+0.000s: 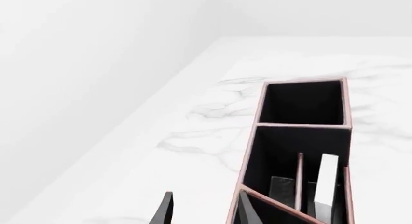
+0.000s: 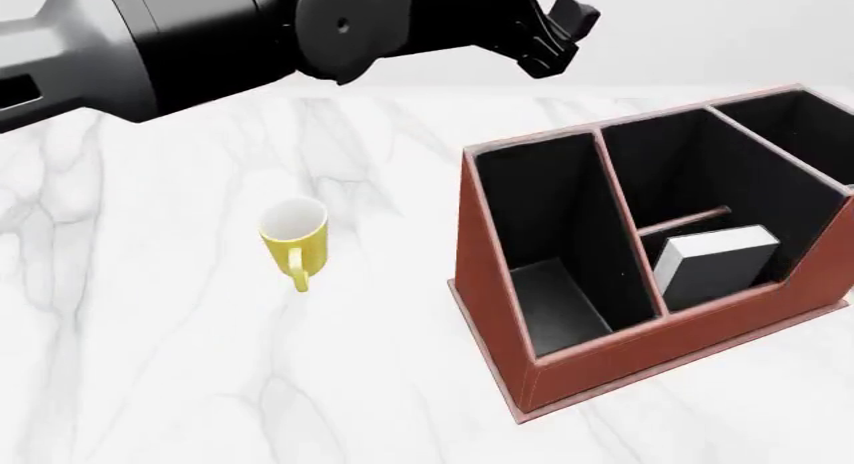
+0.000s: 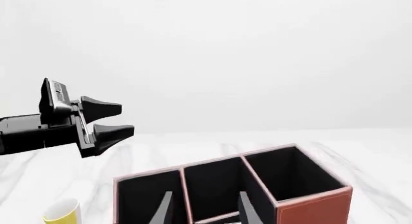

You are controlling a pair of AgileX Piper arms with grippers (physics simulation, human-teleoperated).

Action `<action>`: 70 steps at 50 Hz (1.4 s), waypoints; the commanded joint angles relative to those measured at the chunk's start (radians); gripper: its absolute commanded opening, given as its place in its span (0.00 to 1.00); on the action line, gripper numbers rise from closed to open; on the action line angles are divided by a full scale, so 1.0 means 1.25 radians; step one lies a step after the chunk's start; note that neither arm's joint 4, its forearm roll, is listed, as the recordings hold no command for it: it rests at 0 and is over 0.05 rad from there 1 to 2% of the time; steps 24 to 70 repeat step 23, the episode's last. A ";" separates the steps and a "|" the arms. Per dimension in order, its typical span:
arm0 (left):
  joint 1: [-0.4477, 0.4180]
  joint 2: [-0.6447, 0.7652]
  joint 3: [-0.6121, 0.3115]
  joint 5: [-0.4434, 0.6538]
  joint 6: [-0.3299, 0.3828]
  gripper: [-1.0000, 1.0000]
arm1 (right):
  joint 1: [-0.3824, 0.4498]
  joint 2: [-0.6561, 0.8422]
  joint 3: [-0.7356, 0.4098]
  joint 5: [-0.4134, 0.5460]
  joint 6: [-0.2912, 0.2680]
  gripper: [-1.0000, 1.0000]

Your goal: Pick up the book and place it in the back compartment of the caddy.

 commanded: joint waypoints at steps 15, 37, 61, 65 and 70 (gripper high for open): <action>0.007 0.007 0.017 -0.020 -0.008 1.00 | -0.007 -0.043 -0.669 0.368 0.045 1.00; 0.008 0.012 0.025 -0.029 -0.009 1.00 | -0.053 0.016 -0.880 0.384 0.028 1.00; 0.008 0.012 0.025 -0.029 -0.009 1.00 | -0.053 0.016 -0.880 0.384 0.028 1.00; 0.008 0.012 0.025 -0.029 -0.009 1.00 | -0.053 0.016 -0.880 0.384 0.028 1.00; 0.008 0.012 0.025 -0.029 -0.009 1.00 | -0.053 0.016 -0.880 0.384 0.028 1.00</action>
